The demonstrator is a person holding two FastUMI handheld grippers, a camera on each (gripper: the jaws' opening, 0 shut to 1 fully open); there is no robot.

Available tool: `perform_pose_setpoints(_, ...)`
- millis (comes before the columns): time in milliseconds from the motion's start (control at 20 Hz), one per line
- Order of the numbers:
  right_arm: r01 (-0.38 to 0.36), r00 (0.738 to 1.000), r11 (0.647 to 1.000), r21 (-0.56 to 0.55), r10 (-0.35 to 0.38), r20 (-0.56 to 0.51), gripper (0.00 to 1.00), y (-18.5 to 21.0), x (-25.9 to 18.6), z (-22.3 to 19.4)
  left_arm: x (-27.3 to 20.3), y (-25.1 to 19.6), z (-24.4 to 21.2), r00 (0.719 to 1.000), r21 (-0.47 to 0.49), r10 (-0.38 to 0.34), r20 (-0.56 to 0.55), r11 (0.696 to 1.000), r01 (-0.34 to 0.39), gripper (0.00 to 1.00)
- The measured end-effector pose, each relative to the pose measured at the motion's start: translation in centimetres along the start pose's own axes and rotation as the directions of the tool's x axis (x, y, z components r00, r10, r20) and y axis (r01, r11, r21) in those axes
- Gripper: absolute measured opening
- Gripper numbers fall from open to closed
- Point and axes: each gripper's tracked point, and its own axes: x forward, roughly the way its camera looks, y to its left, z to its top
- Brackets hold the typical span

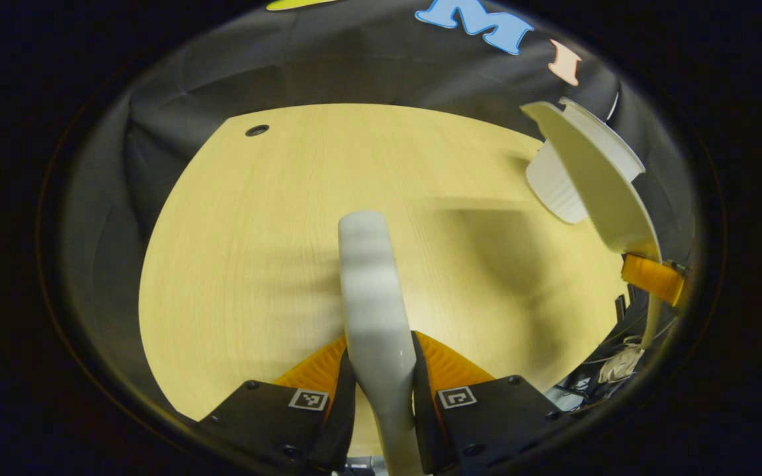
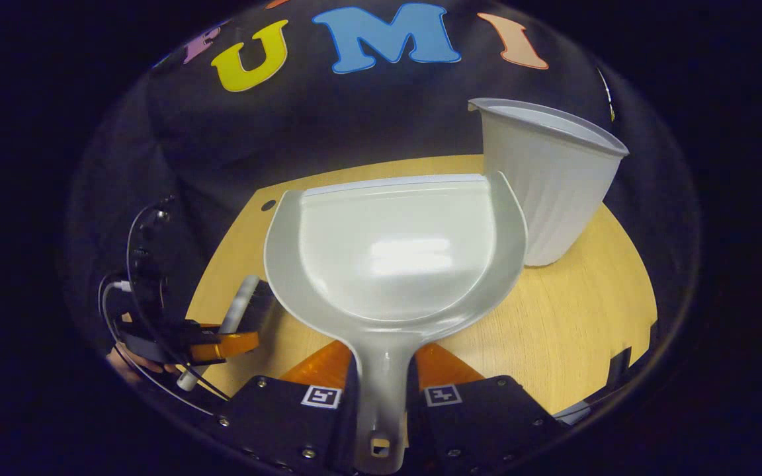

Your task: Pick up the small broom and dustpan from the desktop, sweep the trash into the dustpan with the broom, and then empty the trash into the garbage bin.

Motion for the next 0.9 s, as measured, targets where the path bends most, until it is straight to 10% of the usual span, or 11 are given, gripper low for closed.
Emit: perform_pose_setpoints(900, 0.076, 0.978, 0.997, 0.009, -0.073, -0.196, 0.31, -1.7, 4.0, -6.5, -7.2, -1.3, 7.6, 0.998, 0.004, 0.03, -0.061, 1.0, -0.03, 0.45)
